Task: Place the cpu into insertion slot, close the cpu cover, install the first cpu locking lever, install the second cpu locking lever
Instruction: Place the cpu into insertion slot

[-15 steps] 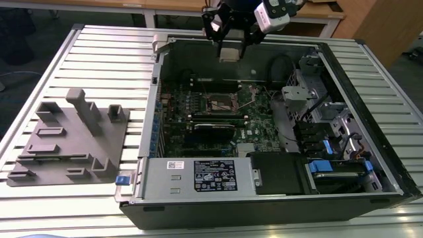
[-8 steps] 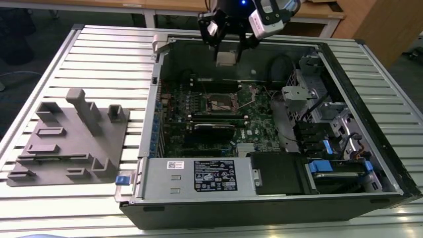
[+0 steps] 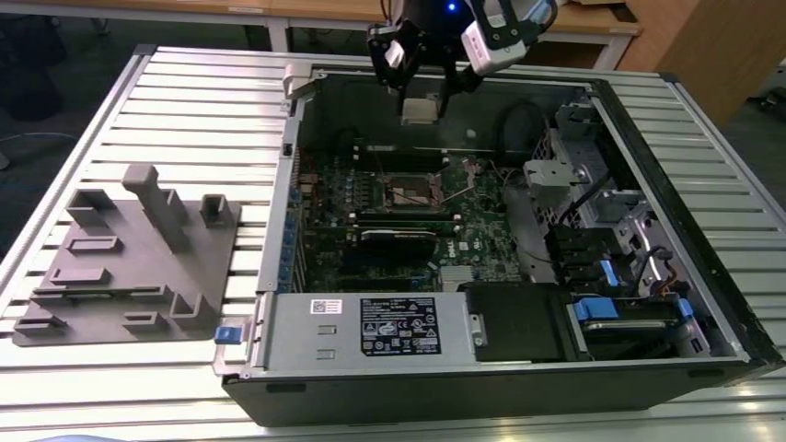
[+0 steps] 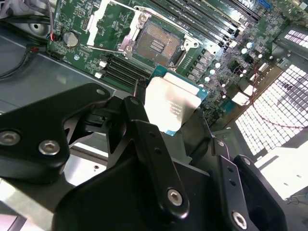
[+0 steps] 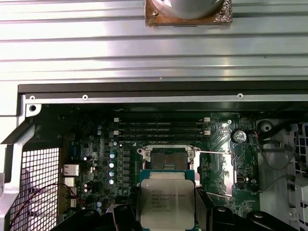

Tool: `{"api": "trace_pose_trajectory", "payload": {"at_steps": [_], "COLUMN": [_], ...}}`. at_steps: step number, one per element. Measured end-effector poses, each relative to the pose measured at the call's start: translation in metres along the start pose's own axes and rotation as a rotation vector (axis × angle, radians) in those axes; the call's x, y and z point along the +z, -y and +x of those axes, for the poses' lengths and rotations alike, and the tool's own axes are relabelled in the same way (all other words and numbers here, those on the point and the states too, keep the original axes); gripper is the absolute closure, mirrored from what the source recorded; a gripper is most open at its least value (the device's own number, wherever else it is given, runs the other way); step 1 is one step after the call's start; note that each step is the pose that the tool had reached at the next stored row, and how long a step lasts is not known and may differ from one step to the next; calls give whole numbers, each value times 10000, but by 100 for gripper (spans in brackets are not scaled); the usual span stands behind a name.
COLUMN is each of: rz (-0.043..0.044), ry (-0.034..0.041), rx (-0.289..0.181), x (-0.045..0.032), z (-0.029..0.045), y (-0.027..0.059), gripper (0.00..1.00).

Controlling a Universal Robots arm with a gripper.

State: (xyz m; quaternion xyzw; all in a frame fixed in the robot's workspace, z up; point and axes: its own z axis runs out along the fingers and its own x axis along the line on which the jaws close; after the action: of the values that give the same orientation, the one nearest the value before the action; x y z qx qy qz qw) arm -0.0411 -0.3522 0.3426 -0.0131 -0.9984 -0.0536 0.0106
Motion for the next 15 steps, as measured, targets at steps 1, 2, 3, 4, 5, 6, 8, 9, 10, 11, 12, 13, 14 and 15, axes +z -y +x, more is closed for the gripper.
{"api": "trace_pose_trajectory", "payload": {"at_steps": [1,2,3,4,5,6,8,9,10,11,12,13,14,15], "rz": [-2,-4,-2,-1,1,3,2,1,0,0,-1,-3,-3,0], "ry": [1,2,1,0,-1,-1,-1,-1,0,0,0,1,1,0], "rx": [0,0,0,0,0,1,0,0,0,0,0,0,0,0], "x": [4,11,19,27,29,30,31,32,34,34,36,40,46,52], "z": [0,0,0,-1,-1,-1,-1,-1,-1,-1,-1,-1,-1,-1], "y": [0,1,2,3,3,3,4,3,4,4,4,4,5,6], "gripper": [46,46,46,46,46,46,46,46,46,46,46,46,46,46]}}
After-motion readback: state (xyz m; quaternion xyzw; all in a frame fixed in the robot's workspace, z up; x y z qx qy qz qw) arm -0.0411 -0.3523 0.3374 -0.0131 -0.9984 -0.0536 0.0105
